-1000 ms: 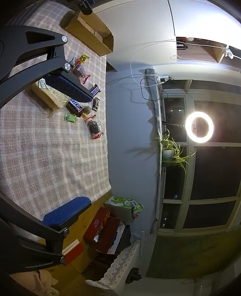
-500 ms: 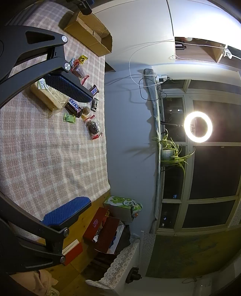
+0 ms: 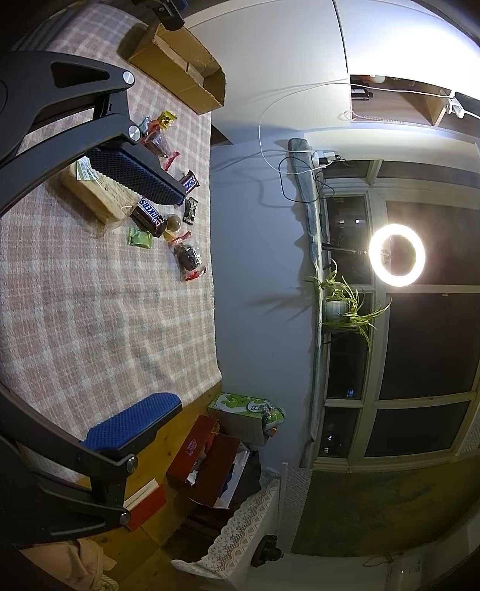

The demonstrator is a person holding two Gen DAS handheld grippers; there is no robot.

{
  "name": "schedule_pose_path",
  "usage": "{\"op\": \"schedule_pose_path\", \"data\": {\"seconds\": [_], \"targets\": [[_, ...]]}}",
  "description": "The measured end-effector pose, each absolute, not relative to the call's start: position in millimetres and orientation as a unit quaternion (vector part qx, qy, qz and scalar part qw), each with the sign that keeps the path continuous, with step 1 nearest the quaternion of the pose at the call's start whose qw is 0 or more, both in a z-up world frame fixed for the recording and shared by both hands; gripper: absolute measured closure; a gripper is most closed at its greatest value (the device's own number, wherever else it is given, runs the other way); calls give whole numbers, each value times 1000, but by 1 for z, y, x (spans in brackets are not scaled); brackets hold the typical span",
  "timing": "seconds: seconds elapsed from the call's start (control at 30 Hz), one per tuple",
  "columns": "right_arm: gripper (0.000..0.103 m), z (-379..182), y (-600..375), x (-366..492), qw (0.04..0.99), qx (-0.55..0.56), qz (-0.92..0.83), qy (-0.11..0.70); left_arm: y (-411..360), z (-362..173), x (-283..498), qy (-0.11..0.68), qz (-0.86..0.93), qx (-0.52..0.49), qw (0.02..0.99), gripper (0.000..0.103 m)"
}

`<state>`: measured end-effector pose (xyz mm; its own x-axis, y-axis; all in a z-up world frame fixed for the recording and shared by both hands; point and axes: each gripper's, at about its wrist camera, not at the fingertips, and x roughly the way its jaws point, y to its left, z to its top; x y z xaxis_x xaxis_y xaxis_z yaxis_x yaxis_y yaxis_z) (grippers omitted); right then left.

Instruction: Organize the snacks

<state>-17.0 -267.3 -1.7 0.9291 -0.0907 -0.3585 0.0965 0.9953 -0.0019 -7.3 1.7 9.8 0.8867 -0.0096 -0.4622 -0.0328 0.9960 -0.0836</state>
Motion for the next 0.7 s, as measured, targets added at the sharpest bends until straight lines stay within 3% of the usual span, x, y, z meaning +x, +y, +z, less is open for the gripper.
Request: {"op": "schedule_pose_path", "data": {"seconds": [0.7], "targets": [[0, -2, -264, -16, 981, 7, -46, 188, 2, 10, -9, 237, 6, -46, 970, 28]]}}
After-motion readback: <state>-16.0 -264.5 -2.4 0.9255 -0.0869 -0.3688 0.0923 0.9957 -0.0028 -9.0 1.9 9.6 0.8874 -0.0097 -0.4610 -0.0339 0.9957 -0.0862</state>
